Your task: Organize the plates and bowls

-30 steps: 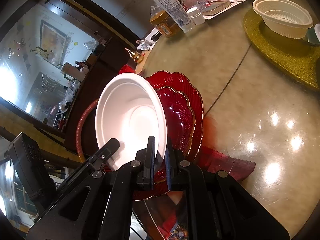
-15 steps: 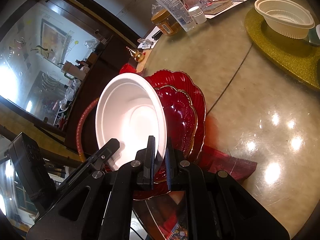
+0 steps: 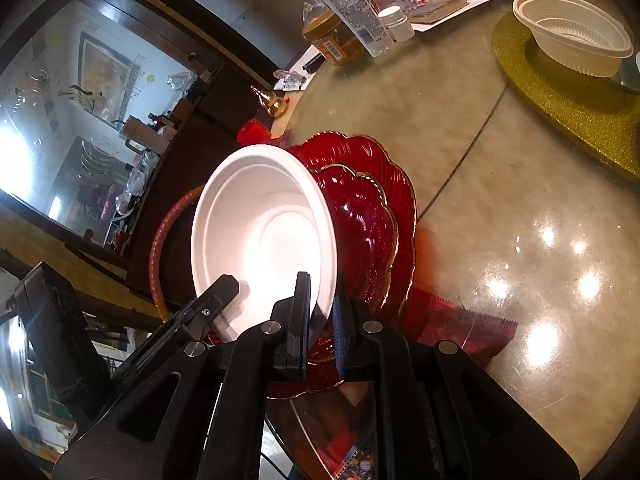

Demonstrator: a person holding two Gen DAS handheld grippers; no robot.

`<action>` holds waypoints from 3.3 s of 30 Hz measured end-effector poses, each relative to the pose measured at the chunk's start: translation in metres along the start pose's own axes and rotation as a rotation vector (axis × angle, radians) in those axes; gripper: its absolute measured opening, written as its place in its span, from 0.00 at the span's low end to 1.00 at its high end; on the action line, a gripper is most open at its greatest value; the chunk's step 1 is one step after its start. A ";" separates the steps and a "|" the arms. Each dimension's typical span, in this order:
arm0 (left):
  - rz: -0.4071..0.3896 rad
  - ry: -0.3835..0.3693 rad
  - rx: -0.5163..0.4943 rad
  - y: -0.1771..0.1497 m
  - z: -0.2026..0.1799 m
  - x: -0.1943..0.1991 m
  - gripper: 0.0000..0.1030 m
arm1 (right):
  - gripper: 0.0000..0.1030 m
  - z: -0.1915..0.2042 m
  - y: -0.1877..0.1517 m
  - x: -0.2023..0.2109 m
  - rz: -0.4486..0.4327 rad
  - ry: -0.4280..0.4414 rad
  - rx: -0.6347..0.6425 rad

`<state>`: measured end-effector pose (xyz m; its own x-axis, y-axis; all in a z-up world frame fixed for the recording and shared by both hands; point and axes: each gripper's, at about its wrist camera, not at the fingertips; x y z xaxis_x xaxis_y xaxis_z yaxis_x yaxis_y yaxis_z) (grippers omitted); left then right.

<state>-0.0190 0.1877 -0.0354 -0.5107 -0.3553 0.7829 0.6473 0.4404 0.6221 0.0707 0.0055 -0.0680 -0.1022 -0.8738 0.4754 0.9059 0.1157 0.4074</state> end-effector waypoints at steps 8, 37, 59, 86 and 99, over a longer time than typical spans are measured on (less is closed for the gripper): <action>-0.002 0.015 0.019 0.001 0.005 0.002 0.19 | 0.19 0.003 0.001 0.004 -0.021 -0.030 0.020; -0.131 0.039 0.093 0.015 0.005 0.036 0.77 | 0.79 -0.013 0.009 0.049 -0.145 0.097 -0.113; -0.040 -0.354 -0.224 0.012 -0.202 0.056 0.77 | 0.79 -0.096 -0.008 0.273 -0.578 0.010 -0.297; 0.149 -0.307 -0.327 -0.012 -0.328 -0.022 0.74 | 0.37 -0.213 0.023 0.278 -0.595 -0.163 -0.531; 0.073 -0.283 -0.415 -0.018 -0.309 0.000 0.11 | 0.10 -0.189 0.017 0.267 -0.552 -0.193 -0.437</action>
<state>0.1436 -0.0753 -0.0481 -0.5519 -0.0729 0.8307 0.8280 0.0702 0.5563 0.1368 -0.3148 -0.0813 -0.6259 -0.6466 0.4362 0.7785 -0.5522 0.2985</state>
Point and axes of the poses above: each gripper's, at about its wrist camera, not at the fingertips, and x roughly against the way its jaws point, z to its left, y to its top, and after that the axes turned 14 degrees about y, right-handed
